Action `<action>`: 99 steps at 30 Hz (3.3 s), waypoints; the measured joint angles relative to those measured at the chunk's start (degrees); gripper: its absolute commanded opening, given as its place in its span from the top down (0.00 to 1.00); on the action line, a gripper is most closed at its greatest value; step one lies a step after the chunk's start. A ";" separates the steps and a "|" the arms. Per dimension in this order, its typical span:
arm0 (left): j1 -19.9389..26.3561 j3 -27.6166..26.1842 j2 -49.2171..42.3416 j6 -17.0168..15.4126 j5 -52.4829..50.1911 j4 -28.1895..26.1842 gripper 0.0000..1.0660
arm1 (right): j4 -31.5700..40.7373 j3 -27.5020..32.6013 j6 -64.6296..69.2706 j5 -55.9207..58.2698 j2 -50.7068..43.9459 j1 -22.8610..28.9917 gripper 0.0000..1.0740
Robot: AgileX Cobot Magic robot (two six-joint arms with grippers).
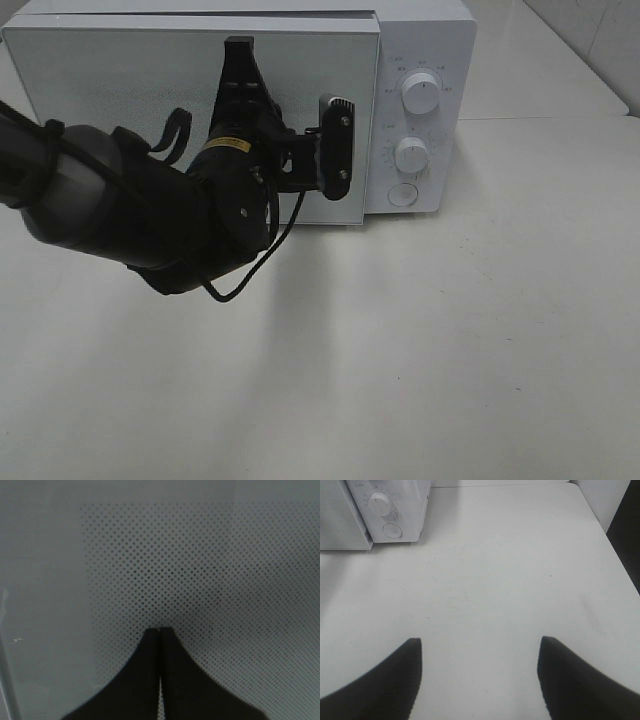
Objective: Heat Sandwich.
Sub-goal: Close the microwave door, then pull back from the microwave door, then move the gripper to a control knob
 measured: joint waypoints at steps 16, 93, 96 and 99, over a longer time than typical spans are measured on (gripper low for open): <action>-0.17 -2.81 2.29 1.03 -1.32 -1.43 1.00 | 0.00 0.00 0.00 0.00 0.00 0.00 0.40; 9.17 10.26 -30.31 -122.61 63.66 64.00 1.00 | 0.00 0.00 0.00 0.00 0.00 0.00 0.40; 11.06 10.26 -35.12 -138.03 68.98 74.89 0.88 | 0.00 0.00 0.00 0.00 0.00 0.00 0.40; 12.03 10.26 -39.02 -141.69 72.19 77.81 0.64 | 0.00 0.00 0.00 0.00 0.00 0.00 0.40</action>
